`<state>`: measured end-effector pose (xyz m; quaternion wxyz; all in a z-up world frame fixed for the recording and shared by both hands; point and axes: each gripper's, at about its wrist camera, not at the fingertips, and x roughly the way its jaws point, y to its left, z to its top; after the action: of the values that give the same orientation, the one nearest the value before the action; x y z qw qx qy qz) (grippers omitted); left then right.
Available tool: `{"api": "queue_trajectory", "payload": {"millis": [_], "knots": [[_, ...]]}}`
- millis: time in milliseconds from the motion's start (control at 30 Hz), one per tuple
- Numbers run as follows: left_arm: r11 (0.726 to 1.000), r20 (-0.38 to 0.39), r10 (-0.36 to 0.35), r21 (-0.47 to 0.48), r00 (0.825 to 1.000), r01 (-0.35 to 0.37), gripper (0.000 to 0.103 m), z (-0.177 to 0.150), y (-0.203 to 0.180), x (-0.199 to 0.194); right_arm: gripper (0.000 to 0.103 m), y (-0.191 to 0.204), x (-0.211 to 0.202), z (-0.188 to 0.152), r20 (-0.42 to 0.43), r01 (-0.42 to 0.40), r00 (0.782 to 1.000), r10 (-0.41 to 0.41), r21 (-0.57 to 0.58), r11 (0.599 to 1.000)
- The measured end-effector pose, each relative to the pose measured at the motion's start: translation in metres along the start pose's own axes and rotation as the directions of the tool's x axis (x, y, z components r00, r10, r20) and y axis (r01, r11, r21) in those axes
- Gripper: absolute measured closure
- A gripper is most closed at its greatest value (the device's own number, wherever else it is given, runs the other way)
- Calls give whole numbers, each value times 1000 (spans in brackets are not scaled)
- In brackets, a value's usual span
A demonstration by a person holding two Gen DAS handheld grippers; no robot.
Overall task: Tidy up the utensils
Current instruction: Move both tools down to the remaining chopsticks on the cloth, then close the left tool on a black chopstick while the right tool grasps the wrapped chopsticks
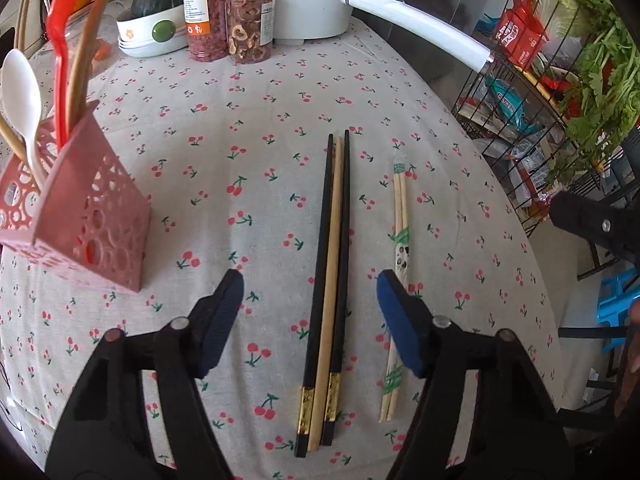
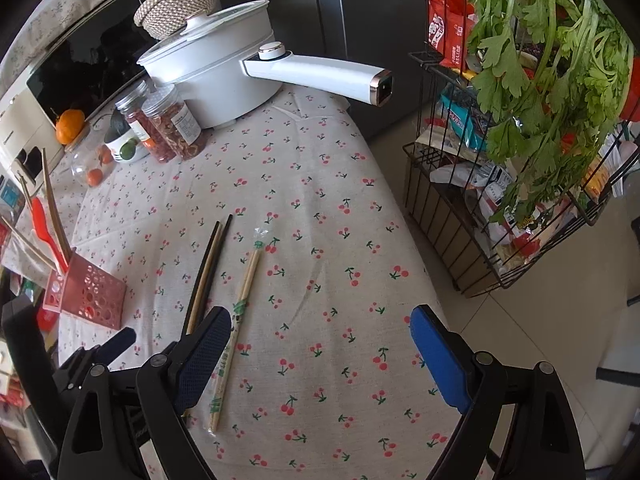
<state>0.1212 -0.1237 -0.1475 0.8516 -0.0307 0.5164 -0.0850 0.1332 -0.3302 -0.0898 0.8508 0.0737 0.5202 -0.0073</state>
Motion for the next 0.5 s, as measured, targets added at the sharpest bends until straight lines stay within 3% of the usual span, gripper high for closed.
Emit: {"api": "queue_trajectory", "payload": {"millis": [233,400,500], "knots": [[999,25,29,-41,999,-28,79,31,-1,28,11,-13,9,1,-22,9,1000,-9,7,1000],[998,-18,19,-67,1000,-21,94,42,4,46,11,-16,14,3,-33,8,999,-8,2,1000],[998,-13,28,-52,1000,-28,95,42,2,48,11,-16,15,4,-34,6,999,-6,-4,1000]]}}
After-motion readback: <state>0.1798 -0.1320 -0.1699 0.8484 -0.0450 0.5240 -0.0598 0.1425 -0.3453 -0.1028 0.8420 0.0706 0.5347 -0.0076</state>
